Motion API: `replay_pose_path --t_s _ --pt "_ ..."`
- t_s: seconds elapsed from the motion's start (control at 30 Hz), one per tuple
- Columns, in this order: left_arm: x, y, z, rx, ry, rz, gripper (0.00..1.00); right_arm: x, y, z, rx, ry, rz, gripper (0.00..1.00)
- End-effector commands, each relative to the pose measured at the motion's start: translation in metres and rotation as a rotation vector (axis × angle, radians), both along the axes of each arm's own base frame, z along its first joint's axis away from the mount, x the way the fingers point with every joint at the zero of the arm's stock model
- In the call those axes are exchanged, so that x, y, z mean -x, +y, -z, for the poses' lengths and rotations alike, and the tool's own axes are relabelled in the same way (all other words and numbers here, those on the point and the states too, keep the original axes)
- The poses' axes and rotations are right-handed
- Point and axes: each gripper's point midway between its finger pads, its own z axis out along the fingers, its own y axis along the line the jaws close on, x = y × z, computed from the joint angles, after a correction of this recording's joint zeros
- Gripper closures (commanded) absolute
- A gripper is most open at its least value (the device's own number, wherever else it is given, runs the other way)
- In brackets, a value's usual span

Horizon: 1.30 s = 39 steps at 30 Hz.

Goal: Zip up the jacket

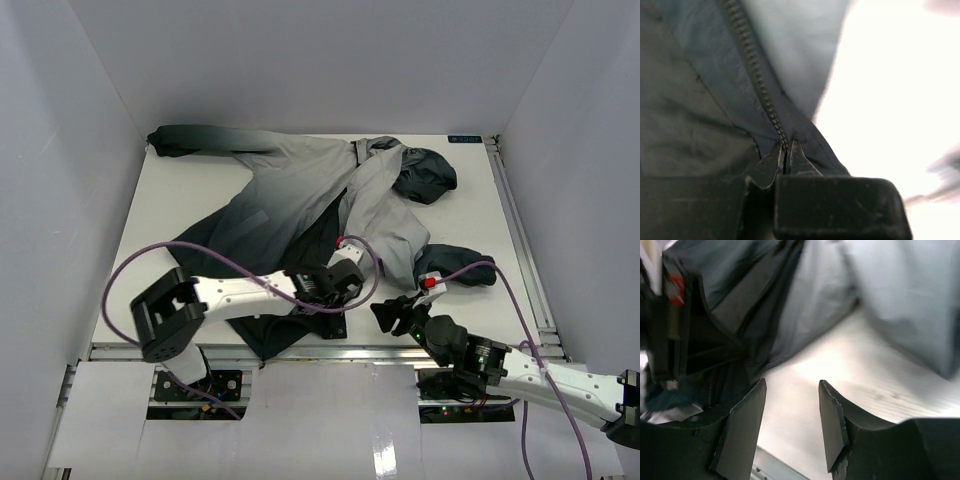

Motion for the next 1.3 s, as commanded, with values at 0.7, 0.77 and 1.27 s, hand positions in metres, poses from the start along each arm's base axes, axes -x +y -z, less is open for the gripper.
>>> replay_pose_path --t_s 0.7,0.77,1.27 --pt "0.058 -0.025 -0.166 0.851 -0.368 0.538 1.0 0.056 0.093 -0.074 -0.292 -0.232 -0.533 0.4" --pt "0.06 -0.023 -0.171 0.88 -0.39 0.549 1.0 0.06 0.095 -0.077 -0.301 -0.242 -0.558 0.4" --pt "0.067 -0.019 -0.2 1.0 -0.457 0.571 1.0 0.075 0.091 -0.066 -0.321 -0.23 -0.627 0.56"
